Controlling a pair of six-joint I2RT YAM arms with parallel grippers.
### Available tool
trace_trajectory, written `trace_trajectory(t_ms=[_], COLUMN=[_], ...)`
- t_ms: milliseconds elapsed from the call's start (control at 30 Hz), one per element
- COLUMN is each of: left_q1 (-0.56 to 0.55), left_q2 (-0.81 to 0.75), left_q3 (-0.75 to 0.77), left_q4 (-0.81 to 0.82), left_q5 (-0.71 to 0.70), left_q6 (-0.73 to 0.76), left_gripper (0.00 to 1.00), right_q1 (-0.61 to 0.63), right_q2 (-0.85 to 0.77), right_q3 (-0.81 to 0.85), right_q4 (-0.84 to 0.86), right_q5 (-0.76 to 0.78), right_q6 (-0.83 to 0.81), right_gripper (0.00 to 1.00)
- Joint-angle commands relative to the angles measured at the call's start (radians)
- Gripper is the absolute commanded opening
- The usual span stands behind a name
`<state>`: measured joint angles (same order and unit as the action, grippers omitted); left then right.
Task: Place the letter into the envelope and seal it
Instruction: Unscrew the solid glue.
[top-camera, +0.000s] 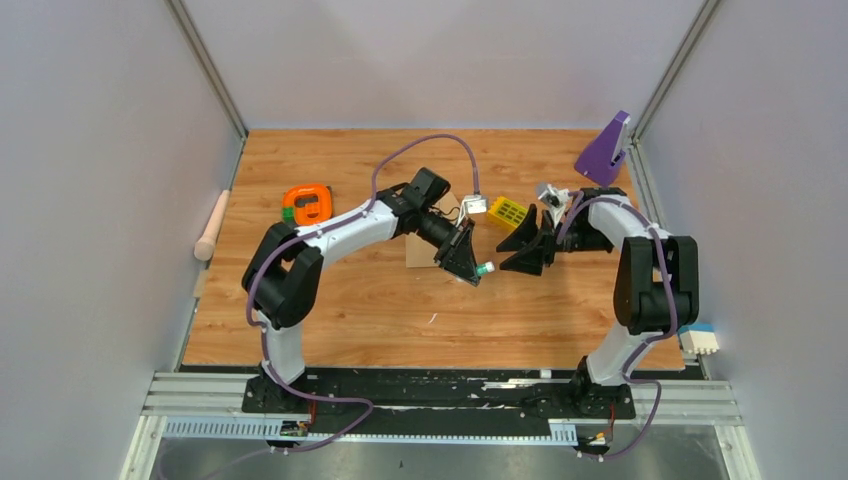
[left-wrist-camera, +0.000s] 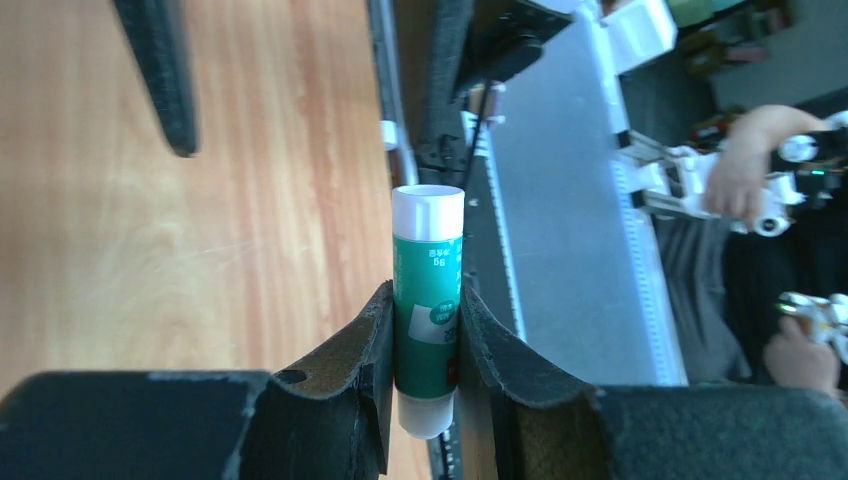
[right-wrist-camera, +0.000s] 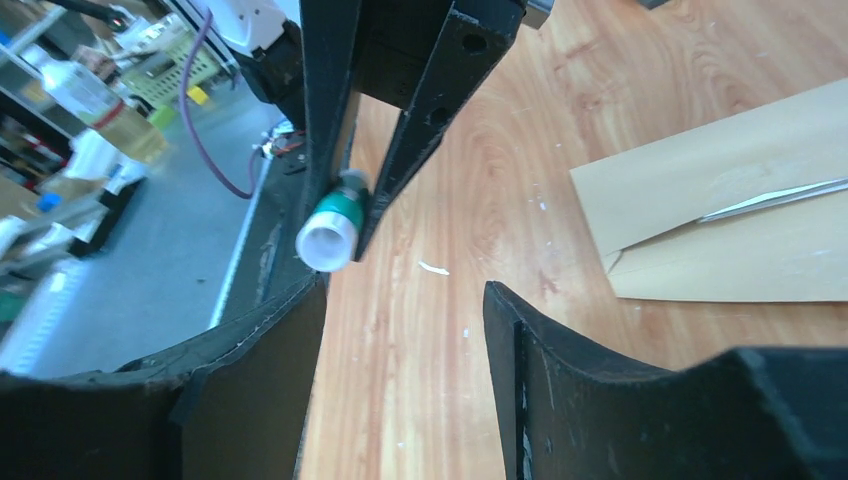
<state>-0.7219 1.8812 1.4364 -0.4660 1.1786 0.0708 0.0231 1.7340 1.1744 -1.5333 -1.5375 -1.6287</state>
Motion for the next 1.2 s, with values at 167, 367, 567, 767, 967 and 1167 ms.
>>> trace_trajectory(t_ms=[167,367,567,767,967,1167], left_q1=[-0.002,-0.004,-0.004,-0.004,-0.004,-0.002], left_q2=[0.028,0.037,0.043,0.049,0.050,0.040], left_q3=[-0.042,-0.058,-0.042,-0.037,-0.018,-0.014], left_q4=[0.147,0.200,0.158,0.149,0.102,0.094], left_q5=[0.248,0.234,0.195,0.185,0.141,0.120], left_q6=[-0.165,-0.203,-0.171,-0.166,-0.129,-0.117], left_gripper=[0.00,0.00,0.00,0.00,0.00,0.00], right_q1=[-0.004,0.023,0.055,0.059,0.077,0.120], right_q2=[-0.083,-0.129,-0.145,-0.145,-0.142,-0.129], right_q3=[-0.076,-0.090,-0.090,-0.085,-0.084,-0.072], right_q4=[-0.004,-0.003,-0.004,-0.004,-0.004,-0.005], right_q5=[-0.121,-0.135,-0.133,-0.140,-0.123,-0.098], right_q6=[-0.318,-0.333,-0.326,-0.310,-0.291,-0.249], right_gripper=[0.60,0.62,0.61,0.53,0.43,0.40])
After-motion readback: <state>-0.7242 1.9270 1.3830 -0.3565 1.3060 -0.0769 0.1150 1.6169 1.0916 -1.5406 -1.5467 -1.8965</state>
